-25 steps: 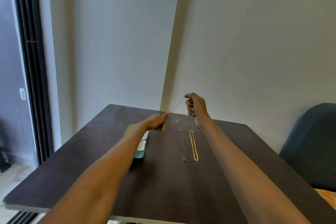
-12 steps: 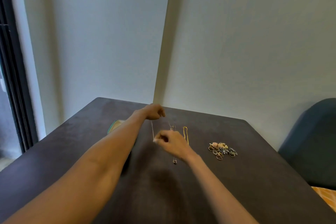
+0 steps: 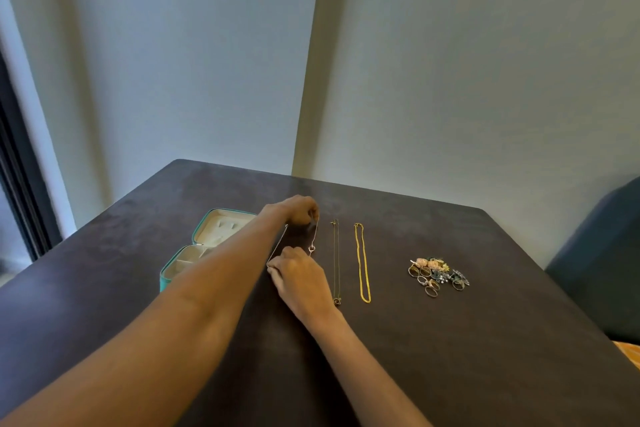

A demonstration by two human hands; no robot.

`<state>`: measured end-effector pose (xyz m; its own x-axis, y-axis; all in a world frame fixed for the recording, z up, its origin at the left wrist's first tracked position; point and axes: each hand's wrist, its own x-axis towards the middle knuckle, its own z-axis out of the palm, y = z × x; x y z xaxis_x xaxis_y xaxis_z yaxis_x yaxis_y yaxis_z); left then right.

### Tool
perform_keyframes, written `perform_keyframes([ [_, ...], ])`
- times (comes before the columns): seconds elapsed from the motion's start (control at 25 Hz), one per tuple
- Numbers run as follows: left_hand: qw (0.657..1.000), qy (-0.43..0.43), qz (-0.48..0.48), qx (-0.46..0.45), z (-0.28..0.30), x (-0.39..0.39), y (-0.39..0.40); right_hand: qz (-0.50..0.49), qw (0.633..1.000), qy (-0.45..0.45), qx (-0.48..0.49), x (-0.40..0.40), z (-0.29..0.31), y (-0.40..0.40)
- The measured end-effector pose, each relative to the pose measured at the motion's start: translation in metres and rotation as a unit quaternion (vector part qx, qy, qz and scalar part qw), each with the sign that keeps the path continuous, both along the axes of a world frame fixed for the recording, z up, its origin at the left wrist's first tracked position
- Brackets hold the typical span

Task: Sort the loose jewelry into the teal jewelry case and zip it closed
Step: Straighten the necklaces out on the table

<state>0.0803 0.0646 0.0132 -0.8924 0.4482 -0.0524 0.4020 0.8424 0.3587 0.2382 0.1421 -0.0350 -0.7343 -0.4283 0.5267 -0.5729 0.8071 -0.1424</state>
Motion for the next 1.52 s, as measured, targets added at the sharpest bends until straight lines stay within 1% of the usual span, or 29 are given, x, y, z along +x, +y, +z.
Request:
perform_keyframes([
  [0.2,1.000,-0.002,0.001,0.007,-0.006,-0.005,-0.001,-0.002,1.000,0.025,-0.006,0.001,-0.007,0.001],
  [0.36,1.000,0.005,0.014,0.017,-0.005,-0.002,-0.003,0.005,0.999,0.032,0.013,0.014,-0.008,0.009],
  [0.52,1.000,0.003,0.004,-0.016,-0.005,0.007,-0.003,0.002,0.999,0.035,0.021,0.021,-0.008,0.015],
  [0.6,1.000,0.005,0.003,-0.016,-0.003,0.011,-0.005,-0.008,1.000,0.012,-0.018,0.023,-0.006,0.018],
  [0.68,0.999,0.043,0.025,-0.004,0.001,0.015,-0.011,-0.050,0.995,-0.016,-0.080,0.017,0.000,0.022],
  [0.76,0.993,0.085,0.076,-0.011,0.002,0.018,-0.019,-0.109,0.986,-0.056,-0.113,0.003,0.011,0.028],
  [0.8,0.991,0.087,0.102,-0.018,0.002,0.020,-0.022,-0.135,0.982,-0.076,-0.107,-0.004,0.017,0.031],
  [0.88,0.988,0.068,0.137,-0.025,0.003,0.027,-0.024,-0.153,0.981,-0.111,-0.043,-0.016,0.027,0.032],
  [1.0,0.983,0.057,0.172,-0.018,-0.004,0.030,-0.020,-0.116,0.977,-0.160,0.079,-0.024,0.036,0.027],
  [1.08,0.979,0.077,0.188,-0.012,-0.008,0.029,-0.017,-0.098,0.970,-0.190,0.118,-0.028,0.038,0.028],
  [1.2,0.973,0.098,0.208,0.025,-0.016,0.021,-0.016,-0.074,0.968,-0.187,0.148,-0.030,0.041,0.037],
  [1.36,0.972,0.120,0.197,0.046,-0.020,0.009,-0.008,-0.027,0.975,-0.136,0.172,-0.022,0.037,0.045],
  [1.44,0.973,0.126,0.185,0.051,-0.021,-0.002,-0.002,-0.015,0.982,-0.097,0.164,-0.024,0.032,0.048],
  [1.48,0.975,0.122,0.176,0.052,-0.020,-0.006,0.000,-0.010,0.984,-0.093,0.150,-0.027,0.030,0.050],
  [1.52,0.978,0.114,0.165,0.053,-0.018,-0.010,0.002,-0.005,0.984,-0.108,0.141,-0.031,0.029,0.053],
])
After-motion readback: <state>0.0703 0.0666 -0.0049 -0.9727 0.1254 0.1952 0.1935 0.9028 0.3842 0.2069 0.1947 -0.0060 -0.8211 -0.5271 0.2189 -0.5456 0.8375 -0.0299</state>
